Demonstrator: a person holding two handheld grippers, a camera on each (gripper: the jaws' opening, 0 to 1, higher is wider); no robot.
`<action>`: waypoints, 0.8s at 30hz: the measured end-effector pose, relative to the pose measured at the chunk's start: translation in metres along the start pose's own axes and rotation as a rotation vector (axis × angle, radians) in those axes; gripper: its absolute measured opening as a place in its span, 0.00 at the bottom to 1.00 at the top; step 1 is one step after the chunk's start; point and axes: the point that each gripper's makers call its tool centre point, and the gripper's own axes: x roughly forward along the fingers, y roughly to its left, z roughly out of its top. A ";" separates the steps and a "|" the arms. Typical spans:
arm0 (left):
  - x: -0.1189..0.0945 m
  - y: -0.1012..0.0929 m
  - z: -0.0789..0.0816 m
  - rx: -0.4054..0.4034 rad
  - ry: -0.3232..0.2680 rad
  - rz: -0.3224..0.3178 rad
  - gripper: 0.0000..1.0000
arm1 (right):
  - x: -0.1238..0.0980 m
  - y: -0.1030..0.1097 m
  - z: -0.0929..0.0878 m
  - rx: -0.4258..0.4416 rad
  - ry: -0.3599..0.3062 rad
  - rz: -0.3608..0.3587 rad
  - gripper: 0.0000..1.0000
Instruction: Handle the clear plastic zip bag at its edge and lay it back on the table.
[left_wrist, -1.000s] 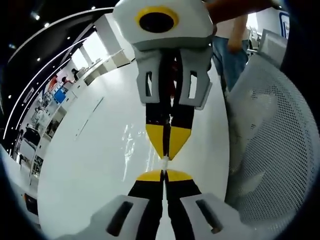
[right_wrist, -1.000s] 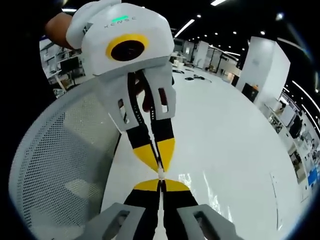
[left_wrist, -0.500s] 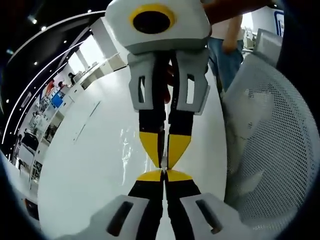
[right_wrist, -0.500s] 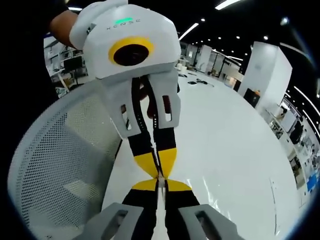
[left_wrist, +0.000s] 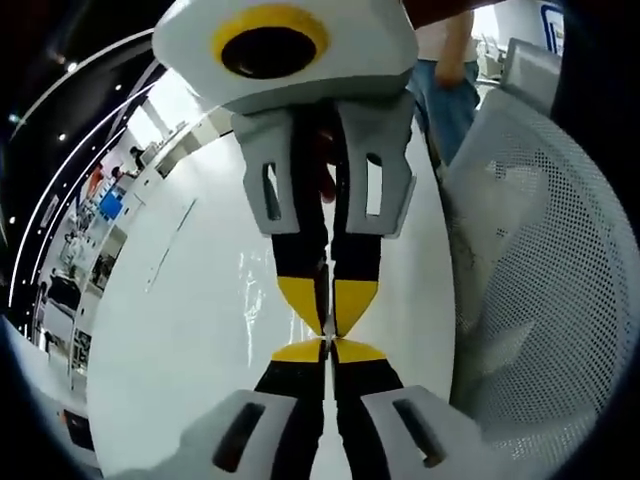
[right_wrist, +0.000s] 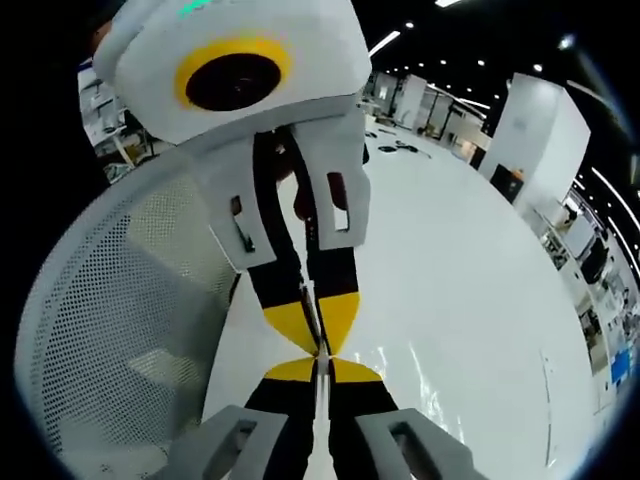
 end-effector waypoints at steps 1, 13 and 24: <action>0.000 0.000 0.000 0.003 0.000 -0.002 0.00 | 0.000 -0.001 -0.001 0.002 0.000 0.001 0.00; 0.002 -0.003 -0.007 -0.035 0.021 -0.019 0.00 | 0.000 0.003 -0.014 0.035 0.032 0.016 0.00; 0.006 -0.009 -0.015 -0.029 0.043 -0.040 0.00 | 0.001 0.007 -0.017 0.014 0.054 0.027 0.00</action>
